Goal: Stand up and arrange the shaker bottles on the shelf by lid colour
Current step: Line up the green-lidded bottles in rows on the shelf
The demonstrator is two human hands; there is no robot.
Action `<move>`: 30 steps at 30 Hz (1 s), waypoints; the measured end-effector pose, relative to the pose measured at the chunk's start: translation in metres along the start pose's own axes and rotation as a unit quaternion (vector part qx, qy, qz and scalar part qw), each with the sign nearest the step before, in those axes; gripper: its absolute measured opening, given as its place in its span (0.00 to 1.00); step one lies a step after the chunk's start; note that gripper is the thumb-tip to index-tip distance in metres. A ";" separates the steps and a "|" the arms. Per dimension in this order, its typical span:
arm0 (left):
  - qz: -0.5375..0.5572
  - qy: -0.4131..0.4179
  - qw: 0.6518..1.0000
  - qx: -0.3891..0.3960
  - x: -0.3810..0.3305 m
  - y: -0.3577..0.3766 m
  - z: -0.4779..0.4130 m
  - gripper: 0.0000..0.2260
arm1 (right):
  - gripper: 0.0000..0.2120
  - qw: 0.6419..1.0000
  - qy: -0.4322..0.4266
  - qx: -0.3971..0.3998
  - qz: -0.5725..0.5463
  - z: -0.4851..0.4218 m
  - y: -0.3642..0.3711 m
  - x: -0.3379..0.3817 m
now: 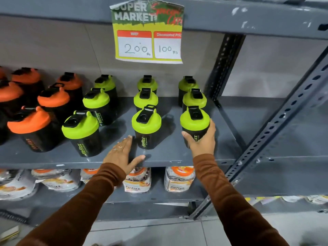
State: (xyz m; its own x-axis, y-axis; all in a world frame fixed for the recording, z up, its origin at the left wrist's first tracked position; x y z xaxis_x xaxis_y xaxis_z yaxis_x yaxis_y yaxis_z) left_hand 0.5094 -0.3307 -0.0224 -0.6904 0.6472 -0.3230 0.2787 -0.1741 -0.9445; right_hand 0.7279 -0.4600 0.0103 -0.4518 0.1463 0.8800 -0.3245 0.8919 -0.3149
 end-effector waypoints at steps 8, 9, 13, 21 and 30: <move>0.327 -0.035 0.941 -0.080 -0.034 0.001 -0.024 0.39 | 0.43 0.997 0.035 -0.042 -0.062 0.003 -0.013 -0.010; 0.335 -0.047 0.937 -0.090 -0.038 0.002 -0.026 0.38 | 0.44 0.997 0.037 -0.043 -0.060 0.003 -0.014 -0.010; 0.353 -0.091 0.924 -0.117 -0.043 0.006 -0.032 0.35 | 0.50 0.997 0.061 -0.013 -0.051 0.001 -0.014 -0.018; 0.334 -0.137 0.916 -0.175 -0.046 0.002 -0.019 0.33 | 0.52 0.993 0.105 0.043 -0.013 0.001 -0.021 -0.022; 0.348 -0.125 0.916 -0.155 -0.049 -0.004 -0.009 0.40 | 0.53 0.993 0.099 0.071 0.001 0.008 -0.029 -0.020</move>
State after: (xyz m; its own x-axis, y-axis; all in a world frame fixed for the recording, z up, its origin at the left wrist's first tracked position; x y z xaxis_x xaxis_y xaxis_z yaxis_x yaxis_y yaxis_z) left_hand 0.5480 -0.3547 -0.0026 -0.3940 0.2617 -0.8810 0.8592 -0.2356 -0.4542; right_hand 0.7392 -0.4920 -0.0011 -0.2846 0.2418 0.9277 -0.4442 0.8242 -0.3511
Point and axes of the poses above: each hand's wrist, its own z-axis away from the middle knuckle, its own y-axis out of the palm, x = y × z, the point moved 1 cm from there along -z, towards the middle knuckle
